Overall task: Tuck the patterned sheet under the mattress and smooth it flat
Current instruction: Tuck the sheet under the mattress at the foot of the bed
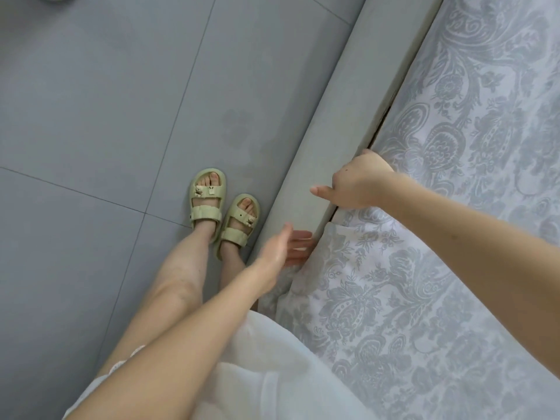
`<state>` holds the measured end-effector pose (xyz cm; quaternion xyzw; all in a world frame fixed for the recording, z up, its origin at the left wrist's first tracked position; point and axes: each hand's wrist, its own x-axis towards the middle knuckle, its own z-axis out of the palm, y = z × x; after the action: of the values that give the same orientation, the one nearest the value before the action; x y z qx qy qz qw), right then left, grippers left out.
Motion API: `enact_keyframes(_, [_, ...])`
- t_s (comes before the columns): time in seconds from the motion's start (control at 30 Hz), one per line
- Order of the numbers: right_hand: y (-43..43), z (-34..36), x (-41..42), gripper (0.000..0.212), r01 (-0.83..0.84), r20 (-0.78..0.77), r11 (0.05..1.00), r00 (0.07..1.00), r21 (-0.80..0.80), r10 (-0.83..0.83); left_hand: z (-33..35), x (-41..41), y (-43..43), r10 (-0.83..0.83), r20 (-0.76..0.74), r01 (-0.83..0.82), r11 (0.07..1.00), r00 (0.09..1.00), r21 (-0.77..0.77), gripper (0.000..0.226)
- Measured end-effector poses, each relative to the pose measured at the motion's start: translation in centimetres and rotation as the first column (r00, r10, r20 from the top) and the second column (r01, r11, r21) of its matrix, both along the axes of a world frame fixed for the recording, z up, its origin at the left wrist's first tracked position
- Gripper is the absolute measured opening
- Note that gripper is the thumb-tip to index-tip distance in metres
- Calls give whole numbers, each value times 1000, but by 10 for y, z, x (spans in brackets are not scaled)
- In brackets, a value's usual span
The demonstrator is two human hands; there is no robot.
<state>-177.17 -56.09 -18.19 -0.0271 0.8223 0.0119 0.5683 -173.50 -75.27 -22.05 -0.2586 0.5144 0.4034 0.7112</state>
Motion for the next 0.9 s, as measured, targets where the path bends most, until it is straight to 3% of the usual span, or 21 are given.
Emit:
enact_keyframes(0.07, [-1,7,6,67,94,-145,993,984,-74,-104,0,5,-30,62,-142,-75,993,988,-90,46])
enact_keyframes(0.2, [-33,22,28,71,46,-359,985,927,-165,-103,3,30,-67,-217,-202,200,975,955,-100,35])
enact_keyframes(0.3, [-70,31,76,62,4,-446,977,890,-214,-101,1,40,-80,-307,-224,301,952,925,-61,35])
enact_keyframes(0.43, [-100,31,104,64,-63,-321,986,947,-156,10,-9,33,-95,-443,-364,427,895,819,-129,44])
enact_keyframes(0.5, [-114,28,99,64,-114,-185,981,979,-158,84,-7,24,-106,-465,-335,453,884,820,-118,44])
enact_keyframes(0.57, [-127,23,94,64,-139,-143,972,983,-191,113,-5,22,-120,-460,-227,466,884,859,-30,45])
enact_keyframes(0.63, [-134,17,95,64,-107,-105,978,990,-180,90,-1,25,-131,-422,-142,433,900,895,51,45])
enact_keyframes(0.77, [-152,12,103,64,-52,-50,988,998,-148,45,10,39,-139,-261,-34,262,963,965,60,40])
enact_keyframes(0.9, [-165,11,108,61,1,-125,993,992,-119,-16,13,57,-139,-116,-22,118,987,993,105,46])
